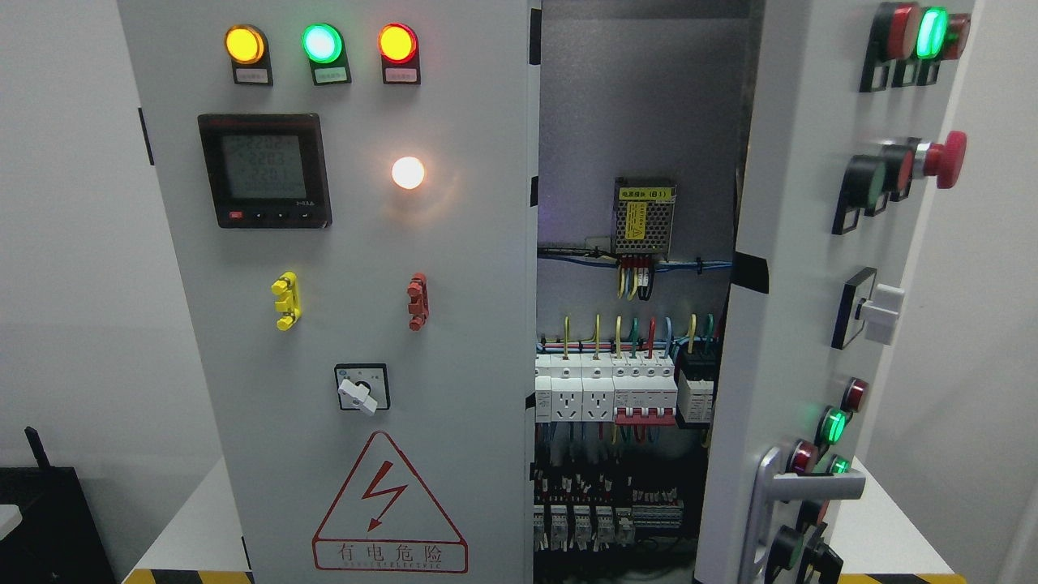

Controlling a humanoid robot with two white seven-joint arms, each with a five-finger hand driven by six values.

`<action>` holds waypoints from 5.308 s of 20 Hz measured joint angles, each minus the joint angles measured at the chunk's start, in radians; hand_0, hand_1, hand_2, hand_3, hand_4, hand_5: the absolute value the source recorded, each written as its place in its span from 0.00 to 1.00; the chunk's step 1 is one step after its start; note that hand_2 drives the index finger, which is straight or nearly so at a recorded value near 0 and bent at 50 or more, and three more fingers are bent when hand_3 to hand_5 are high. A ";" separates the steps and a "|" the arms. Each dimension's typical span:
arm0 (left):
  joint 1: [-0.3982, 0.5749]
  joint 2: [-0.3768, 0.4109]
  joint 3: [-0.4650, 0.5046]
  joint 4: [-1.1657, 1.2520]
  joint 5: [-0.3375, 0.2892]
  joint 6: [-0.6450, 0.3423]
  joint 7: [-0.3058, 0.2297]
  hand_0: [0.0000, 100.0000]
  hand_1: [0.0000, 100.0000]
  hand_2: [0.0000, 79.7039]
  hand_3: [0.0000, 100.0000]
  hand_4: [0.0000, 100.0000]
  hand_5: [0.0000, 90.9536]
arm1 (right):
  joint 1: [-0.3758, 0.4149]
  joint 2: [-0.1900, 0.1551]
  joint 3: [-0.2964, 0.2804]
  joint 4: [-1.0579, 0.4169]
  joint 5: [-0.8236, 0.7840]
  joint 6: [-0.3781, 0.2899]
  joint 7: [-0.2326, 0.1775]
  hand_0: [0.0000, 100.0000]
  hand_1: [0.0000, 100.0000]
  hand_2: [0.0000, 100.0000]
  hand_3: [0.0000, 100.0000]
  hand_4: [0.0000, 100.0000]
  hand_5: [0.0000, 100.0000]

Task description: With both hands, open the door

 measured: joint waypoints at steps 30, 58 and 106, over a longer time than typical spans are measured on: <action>0.497 0.350 0.146 -0.794 0.761 -0.321 -0.271 0.12 0.39 0.00 0.00 0.00 0.00 | 0.000 0.000 0.000 0.000 0.000 0.000 -0.002 0.12 0.39 0.00 0.00 0.00 0.00; -0.155 1.426 0.044 -1.531 1.688 0.192 -0.713 0.12 0.39 0.00 0.00 0.00 0.00 | 0.000 0.000 0.000 0.000 0.000 0.000 -0.002 0.12 0.39 0.00 0.00 0.00 0.00; -1.628 0.348 -1.497 -1.327 1.799 0.345 -0.546 0.12 0.39 0.00 0.00 0.00 0.00 | 0.000 0.000 0.000 0.000 0.000 0.000 -0.001 0.12 0.39 0.00 0.00 0.00 0.00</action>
